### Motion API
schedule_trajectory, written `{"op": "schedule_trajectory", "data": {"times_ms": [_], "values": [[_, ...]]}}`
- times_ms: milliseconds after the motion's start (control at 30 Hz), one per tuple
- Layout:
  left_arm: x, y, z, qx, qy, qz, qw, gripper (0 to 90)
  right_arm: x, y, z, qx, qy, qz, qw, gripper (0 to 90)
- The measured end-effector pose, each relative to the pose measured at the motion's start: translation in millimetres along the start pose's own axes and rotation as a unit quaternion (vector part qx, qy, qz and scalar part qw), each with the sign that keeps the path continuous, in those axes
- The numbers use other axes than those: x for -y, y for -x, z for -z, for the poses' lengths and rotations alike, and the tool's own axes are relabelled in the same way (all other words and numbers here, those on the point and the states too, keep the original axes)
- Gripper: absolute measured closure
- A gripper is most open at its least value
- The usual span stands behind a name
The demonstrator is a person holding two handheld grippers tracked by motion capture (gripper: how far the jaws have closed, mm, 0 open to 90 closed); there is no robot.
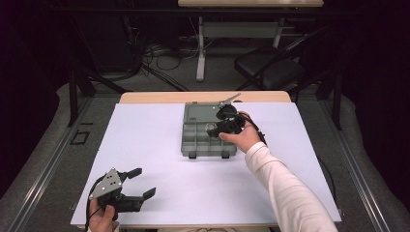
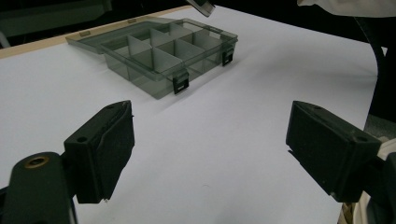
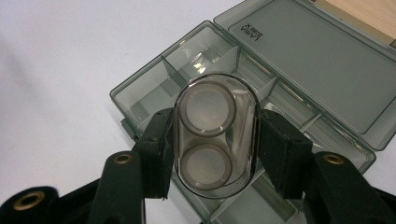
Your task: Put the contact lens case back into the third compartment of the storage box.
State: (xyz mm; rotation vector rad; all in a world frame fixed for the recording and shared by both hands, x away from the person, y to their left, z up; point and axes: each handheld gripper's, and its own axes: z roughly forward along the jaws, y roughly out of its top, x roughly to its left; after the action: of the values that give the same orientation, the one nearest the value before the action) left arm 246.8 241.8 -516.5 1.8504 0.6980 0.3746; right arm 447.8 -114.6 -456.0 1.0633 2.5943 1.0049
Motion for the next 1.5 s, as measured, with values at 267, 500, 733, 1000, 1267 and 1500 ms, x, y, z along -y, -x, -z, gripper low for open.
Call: {"op": "schedule_trajectory", "data": {"times_ms": [267,500,733,1000,1267,1500], "values": [[-0.4,-1.0,-0.6,0.004,-0.001,-0.002,1.0,15.8,-1.4,6.5,-10.1,0.005,-0.001,-0.008,1.0,48.8],[-0.2,-1.2,-1.1,0.004,-0.002,-0.001,1.0,15.8,-2.1,10.8,-16.8,0.008,0.001,-0.014,0.9999,48.8],[-0.5,-0.6,-1.2,0.006,-0.003,-0.004,1.0,15.8,-2.0,17.3,-23.6,0.015,0.01,-0.015,0.9997,48.8],[-0.7,0.2,-1.3,0.005,-0.002,-0.005,1.0,15.8,-2.5,25.2,-28.1,0.022,0.014,-0.027,0.9993,48.8],[-0.6,-0.1,-1.0,0.005,-0.003,-0.005,1.0,15.9,-1.9,31.5,-34.2,0.028,0.02,-0.034,0.9988,48.8],[-0.9,0.4,-1.3,0.004,-0.005,-0.006,1.0,15.8,-0.2,36.3,-38.5,0.028,0.023,-0.036,0.9987,48.8]]}}
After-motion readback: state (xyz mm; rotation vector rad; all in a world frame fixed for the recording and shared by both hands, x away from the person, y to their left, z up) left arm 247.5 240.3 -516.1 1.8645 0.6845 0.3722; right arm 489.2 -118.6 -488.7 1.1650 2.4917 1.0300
